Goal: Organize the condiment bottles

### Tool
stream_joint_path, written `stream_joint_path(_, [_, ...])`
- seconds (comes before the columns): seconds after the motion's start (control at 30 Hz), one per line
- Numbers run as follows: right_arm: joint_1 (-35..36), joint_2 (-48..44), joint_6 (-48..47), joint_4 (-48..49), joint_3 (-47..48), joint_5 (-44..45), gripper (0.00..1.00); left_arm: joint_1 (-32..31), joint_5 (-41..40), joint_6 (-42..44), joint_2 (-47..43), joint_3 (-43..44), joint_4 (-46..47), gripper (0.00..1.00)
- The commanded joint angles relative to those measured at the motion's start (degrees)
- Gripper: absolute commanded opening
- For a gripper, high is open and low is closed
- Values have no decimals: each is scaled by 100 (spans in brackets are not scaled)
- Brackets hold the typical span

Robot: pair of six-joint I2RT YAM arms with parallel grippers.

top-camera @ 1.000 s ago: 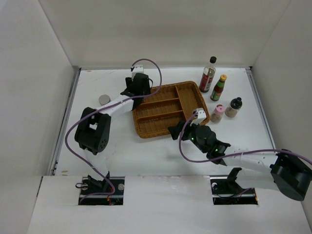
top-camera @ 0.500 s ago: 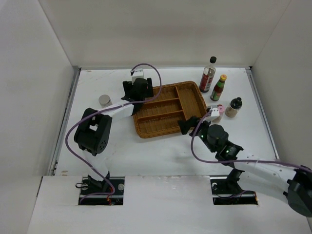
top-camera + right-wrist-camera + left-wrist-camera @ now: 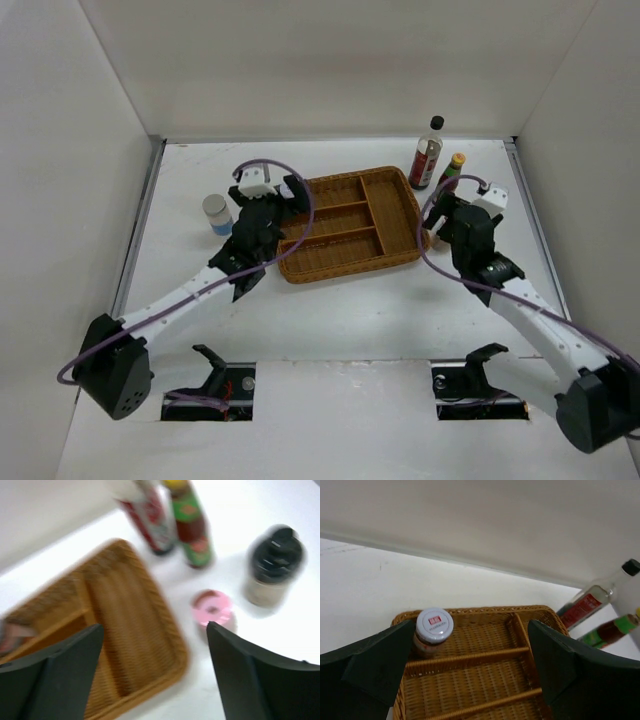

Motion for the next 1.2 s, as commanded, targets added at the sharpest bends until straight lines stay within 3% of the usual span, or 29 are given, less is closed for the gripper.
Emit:
stream_joint_path(0.0, [-346, 566, -203, -571, 250, 231, 95, -91, -198, -453, -382, -851, 148, 100])
stream_joint_path(0.27, [-865, 1560, -265, -440, 628, -50, 94, -99, 109, -1183, -1376, -2460, 419, 100])
stream_joint_path(0.47, [-1182, 2395, -239, -62, 953, -305, 87, -205, 162, -1192, -1675, -3041, 841, 100])
stream_joint_path(0.6, [-1235, 2949, -195, 105, 1094, -394, 73, -135, 355, -1183, -1641, -3261, 1202, 100])
stream_joint_path(0.7, [-1218, 3056, -186, 96, 1191, -184, 47, -108, 391, -1183, -1605, -3463, 1439, 100])
stream_joint_path(0.73, [-1217, 2890, -177, 140, 1147, 53, 44, -91, 391, -1183, -1623, -3542, 1527, 100])
stream_joint_path(0.97, [2, 1773, -923, 167, 1813, 908, 42, -3, 5, -1262, -1843, -4104, 2283, 100])
stream_joint_path(1.17, [926, 3114, -1012, 307, 3481, 21, 42, 23, -163, -1368, -2079, -4263, 2275, 100])
